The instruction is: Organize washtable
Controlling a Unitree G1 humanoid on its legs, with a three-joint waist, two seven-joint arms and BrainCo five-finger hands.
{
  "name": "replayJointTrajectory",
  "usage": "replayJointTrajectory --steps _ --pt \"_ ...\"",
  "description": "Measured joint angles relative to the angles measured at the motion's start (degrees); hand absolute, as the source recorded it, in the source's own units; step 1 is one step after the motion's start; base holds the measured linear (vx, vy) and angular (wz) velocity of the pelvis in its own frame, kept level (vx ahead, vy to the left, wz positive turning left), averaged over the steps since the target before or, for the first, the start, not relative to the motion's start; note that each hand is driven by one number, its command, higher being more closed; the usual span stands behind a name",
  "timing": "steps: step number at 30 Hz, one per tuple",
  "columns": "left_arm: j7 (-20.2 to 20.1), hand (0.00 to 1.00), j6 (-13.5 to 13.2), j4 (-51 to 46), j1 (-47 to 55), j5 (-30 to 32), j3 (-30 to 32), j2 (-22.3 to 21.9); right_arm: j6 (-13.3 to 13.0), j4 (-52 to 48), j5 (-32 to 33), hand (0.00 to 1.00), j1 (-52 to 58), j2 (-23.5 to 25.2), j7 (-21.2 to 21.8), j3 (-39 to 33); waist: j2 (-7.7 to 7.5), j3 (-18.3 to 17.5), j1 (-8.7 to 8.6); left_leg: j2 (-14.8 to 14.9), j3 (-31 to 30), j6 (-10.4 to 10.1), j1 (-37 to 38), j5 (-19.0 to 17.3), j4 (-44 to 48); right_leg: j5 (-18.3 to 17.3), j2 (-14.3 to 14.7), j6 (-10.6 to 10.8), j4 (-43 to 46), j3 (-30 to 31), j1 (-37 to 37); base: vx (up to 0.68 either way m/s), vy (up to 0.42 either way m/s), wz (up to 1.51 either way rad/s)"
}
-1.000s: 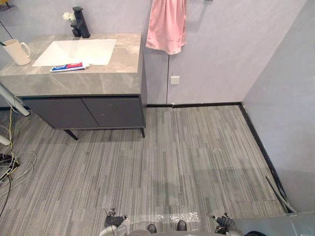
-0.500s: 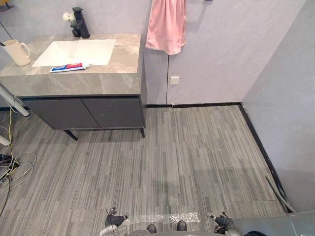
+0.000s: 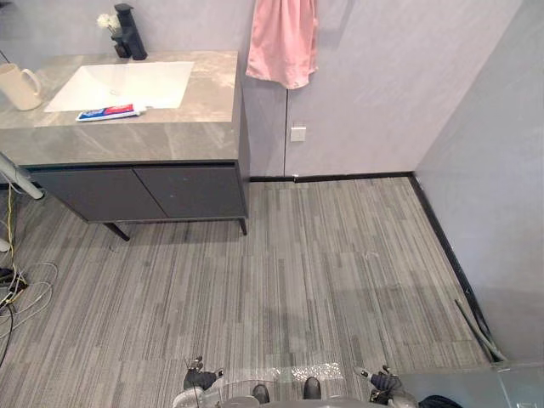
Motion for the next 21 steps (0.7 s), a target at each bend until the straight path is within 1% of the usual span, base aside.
replayJointTrajectory --steps 1,3,4,5,6,7,8,9,10,11,12,13,14,15,16,17,18,19,20,21 --pt "-0.02 0.0 0.18 0.01 -0.21 0.0 -0.02 -0.01 -0.03 -0.31 0.09 0.0 0.1 0.25 0.0 -0.02 -0.1 0.06 -0.11 0.32 0.29 -0.14 -0.7 -1.05 1.48 -0.42 0.09 0.09 0.03 0.0 0.03 0.03 -0.029 -0.06" --pt "-0.08 0.0 0.2 -0.28 -0.92 0.01 -0.04 -0.09 -0.05 -0.48 0.35 0.0 0.18 0.26 0.05 -0.03 -0.18 0.67 0.09 1.41 0.74 -0.45 -2.61 -4.32 7.39 -1.97 0.45 -0.19 1.49 0.09 0.02 0.07 -0.039 -0.07" --pt "-0.08 0.0 0.22 -0.47 -0.99 0.07 -0.01 -0.16 -0.08 -0.97 0.71 0.0 0.21 0.34 0.04 -0.05 -0.05 1.04 0.07 2.15 0.79 -1.02 -3.41 -5.84 10.47 -3.3 0.64 -0.39 3.0 0.28 -0.06 0.09 -0.048 0.04" --pt "-0.14 0.0 0.21 -0.81 -1.09 0.07 0.04 -0.07 -0.1 -2.02 0.8 0.0 0.57 0.98 0.04 -0.06 -0.34 1.42 0.02 2.83 1.07 -2.17 -5.34 -7.31 16.52 -5.11 0.56 -0.74 5.3 0.26 -0.57 0.06 -0.044 0.06" --pt "-0.15 0.0 0.25 -1.48 -1.12 0.06 0.07 0.1 -0.13 -2.58 0.81 0.0 0.9 1.12 0.03 -0.09 -0.79 1.63 0.09 3.08 1.21 -2.37 -6.96 -7.51 20.77 -6.02 0.24 -1.04 6.57 0.33 -0.75 0.08 -0.076 -0.02" --pt "-0.14 0.0 0.26 -3.18 -1.01 0.09 0.25 0.0 -0.22 -3.46 0.87 0.0 1.5 1.5 0.03 -0.02 -1.11 2.07 0.45 3.98 1.46 -2.35 -10.57 -7.48 30.32 -7.94 -0.15 -1.51 9.36 0.93 -1.0 0.07 -0.07 -0.12" --pt "-0.18 0.0 0.25 -3.83 -0.83 0.08 0.77 -0.39 -0.19 -4.0 0.9 0.0 1.8 1.47 0.03 0.05 -0.75 2.17 0.63 4.85 1.6 -2.36 -12.21 -7.45 35.08 -9.11 -0.04 -1.73 10.5 1.08 -0.9 0.11 -0.055 -0.29" --pt "-0.17 0.0 0.25 -4.81 -0.46 0.06 1.45 -1.26 -0.23 -5.45 0.98 0.0 2.68 1.13 0.03 0.18 -0.01 2.37 1.17 7.01 1.88 -2.41 -15.68 -6.16 44.96 -11.32 0.52 -2.37 12.83 1.84 -0.37 0.11 -0.004 -0.28" --pt "-0.18 0.0 0.25 -5.22 -0.43 0.04 1.56 -1.39 -0.23 -5.88 1.11 0.0 2.91 1.14 0.02 0.24 0.22 2.48 1.28 7.61 2.02 -2.66 -17.18 -4.53 48.55 -12.05 0.49 -2.68 13.55 2.29 0.05 0.17 0.037 -0.32" --pt "-0.31 0.0 0.24 -6.04 -0.38 0.02 1.56 -1.31 -0.21 -6.6 1.51 0.0 2.97 1.1 -0.02 0.72 0.08 2.52 1.57 8.09 2.31 -2.74 -19.19 -5.13 52.63 -13.08 0.06 -2.99 14.35 3.1 0.56 0.24 0.054 -0.29" --pt "-0.67 0.0 0.18 -7.05 0.03 -0.03 1.53 -1.41 -0.2 -6.9 1.96 0.0 3.05 0.99 -0.01 1.18 0.09 2.56 1.51 8.72 2.69 -2.74 -21.14 -7.18 53.81 -14.02 -0.58 -2.86 14.77 4.12 1.26 0.26 0.068 -0.32" --pt "-0.99 0.0 0.08 -7.24 0.0 -0.1 1.42 -1.54 -0.17 -6.89 2.0 0.0 3.0 1.01 -0.02 1.17 0.06 2.56 1.58 8.77 2.67 -2.29 -22.75 -8.6 52.93 -14.48 -1.24 -2.72 14.75 4.75 1.55 0.37 0.134 -0.39" --pt "-1.16 0.0 -0.19 -7.45 -0.11 -0.16 0.97 -1.42 -0.12 -6.89 2.01 0.0 2.92 1.11 -0.01 1.16 -0.19 2.63 1.76 8.4 2.76 -2.37 -25.02 -9.39 48.87 -14.63 -2.86 -1.88 14.49 5.44 2.15 0.31 0.153 -0.34" --pt "-1.17 0.0 -0.19 -7.86 -0.12 -0.16 0.83 -1.35 -0.09 -6.9 2.01 0.0 2.92 1.18 -0.01 1.16 -0.33 2.59 1.84 8.1 2.76 -2.39 -25.8 -9.38 46.62 -15.04 -3.56 -1.34 14.4 5.93 2.34 0.4 0.216 -0.37" --pt "-1.17 0.0 -0.25 -8.09 -0.15 -0.16 0.45 -1.28 -0.04 -6.89 1.99 0.0 2.83 1.28 -0.03 1.12 -0.47 2.67 2.04 6.64 2.14 -2.73 -26.7 -9.1 40.44 -15.83 -5.17 -0.33 13.9 6.48 3.27 0.29 0.172 -0.26" --pt "-1.16 0.0 -0.24 -8.16 -0.16 -0.15 0.14 -1.23 -0.04 -6.86 1.99 0.0 2.85 1.3 -0.04 1.12 -0.57 2.61 2.12 6.1 1.32 -3.24 -26.67 -8.6 36.22 -16.22 -6.05 0.22 13.59 6.71 3.74 0.37 0.247 -0.34" --pt "-1.09 0.0 -0.24 -7.83 0.13 -0.19 -0.64 -1.3 -0.07 -6.69 1.97 0.0 3.13 0.73 0.01 1.14 0.28 2.13 2.38 4.72 -1.65 -4.75 -25.43 -6.48 26.61 -16.85 -6.58 1.09 13.09 7.24 4.22 0.39 0.316 -0.45" --pt "-1.09 0.0 -0.46 -7.69 0.36 -0.46 -0.77 -1.8 -0.01 -6.41 1.94 0.0 3.34 0.28 -0.01 1.16 0.81 1.56 3.06 4.8 -2.26 -2.63 -25.3 -2.4 24.53 -17.73 -6.82 2.33 13.26 8.19 4.34 0.5 0.414 -0.62" --pt "-1.18 0.0 -0.43 -7.79 0.06 -0.52 -0.75 -1.21 0.15 -6.5 1.92 0.0 2.99 0.66 0.0 1.15 -0.11 0.89 3.19 3.45 -1.38 -0.42 -25.05 -2.47 25.29 -17.86 -8.14 2.57 14.75 8.55 4.05 0.44 0.364 -0.51" --pt "-1.19 0.0 -0.4 -7.77 0.08 -0.52 -0.67 -0.75 0.12 -6.93 1.9 0.0 3.07 1.31 0.02 1.31 -0.96 0.57 3.14 2.92 -0.42 -0.03 -24.6 -2.95 24.95 -17.84 -8.89 2.56 16.67 8.61 3.11 0.57 0.391 -0.49"
